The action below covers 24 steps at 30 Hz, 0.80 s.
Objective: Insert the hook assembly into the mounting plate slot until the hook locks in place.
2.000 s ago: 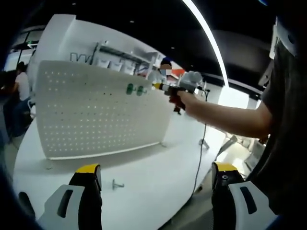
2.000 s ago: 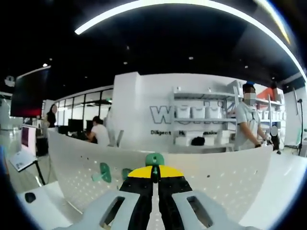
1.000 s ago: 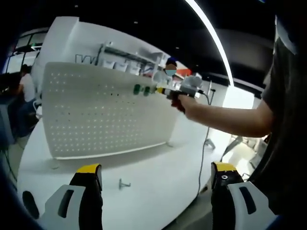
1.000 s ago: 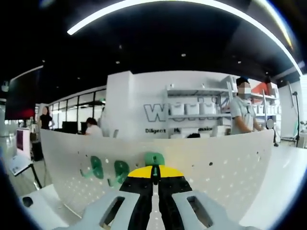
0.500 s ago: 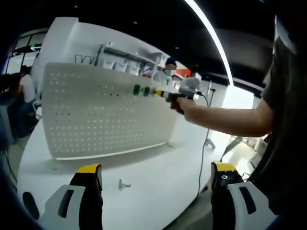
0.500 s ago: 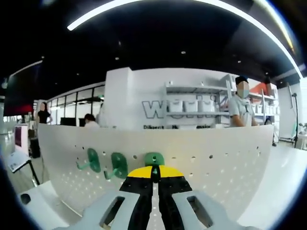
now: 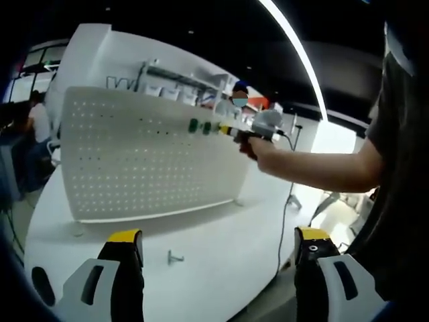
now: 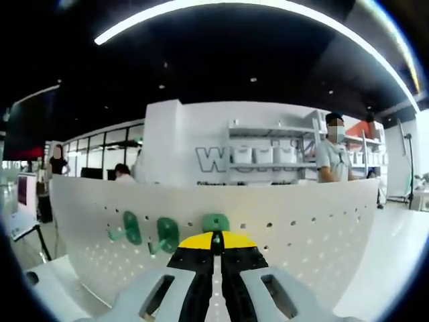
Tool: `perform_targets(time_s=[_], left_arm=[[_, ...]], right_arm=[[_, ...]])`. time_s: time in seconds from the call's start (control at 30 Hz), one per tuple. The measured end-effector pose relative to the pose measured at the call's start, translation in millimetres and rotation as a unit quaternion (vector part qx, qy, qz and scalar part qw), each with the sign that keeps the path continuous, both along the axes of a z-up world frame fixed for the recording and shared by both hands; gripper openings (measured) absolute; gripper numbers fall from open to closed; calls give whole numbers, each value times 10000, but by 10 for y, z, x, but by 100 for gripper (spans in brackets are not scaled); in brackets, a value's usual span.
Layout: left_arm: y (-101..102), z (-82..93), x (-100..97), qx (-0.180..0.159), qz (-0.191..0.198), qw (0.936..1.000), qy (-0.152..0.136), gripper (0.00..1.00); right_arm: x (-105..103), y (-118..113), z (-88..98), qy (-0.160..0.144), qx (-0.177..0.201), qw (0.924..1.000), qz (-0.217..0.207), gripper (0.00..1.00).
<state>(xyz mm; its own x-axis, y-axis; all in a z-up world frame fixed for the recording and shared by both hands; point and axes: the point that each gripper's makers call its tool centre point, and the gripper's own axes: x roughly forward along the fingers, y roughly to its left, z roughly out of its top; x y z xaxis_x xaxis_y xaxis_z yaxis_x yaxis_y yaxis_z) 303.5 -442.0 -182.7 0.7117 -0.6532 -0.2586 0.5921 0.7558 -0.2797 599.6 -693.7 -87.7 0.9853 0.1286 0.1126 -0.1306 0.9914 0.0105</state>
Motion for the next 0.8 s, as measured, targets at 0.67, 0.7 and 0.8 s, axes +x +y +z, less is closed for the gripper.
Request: perform_targets(time_s=[0.67,0.7,0.8], left_arm=[[-12,11,59,29,-48,10000,8,94],[-14,13,63,24,-48,10000,5,94],[-20,15,75,34,-56,10000,-7,94]], right_arm=[[-9,20,2,-227,56,9997,-37,0],[-7,17,-15,-199,56,9998,-39,0],[-5,16,-39,-185,74,9998,-42,0]])
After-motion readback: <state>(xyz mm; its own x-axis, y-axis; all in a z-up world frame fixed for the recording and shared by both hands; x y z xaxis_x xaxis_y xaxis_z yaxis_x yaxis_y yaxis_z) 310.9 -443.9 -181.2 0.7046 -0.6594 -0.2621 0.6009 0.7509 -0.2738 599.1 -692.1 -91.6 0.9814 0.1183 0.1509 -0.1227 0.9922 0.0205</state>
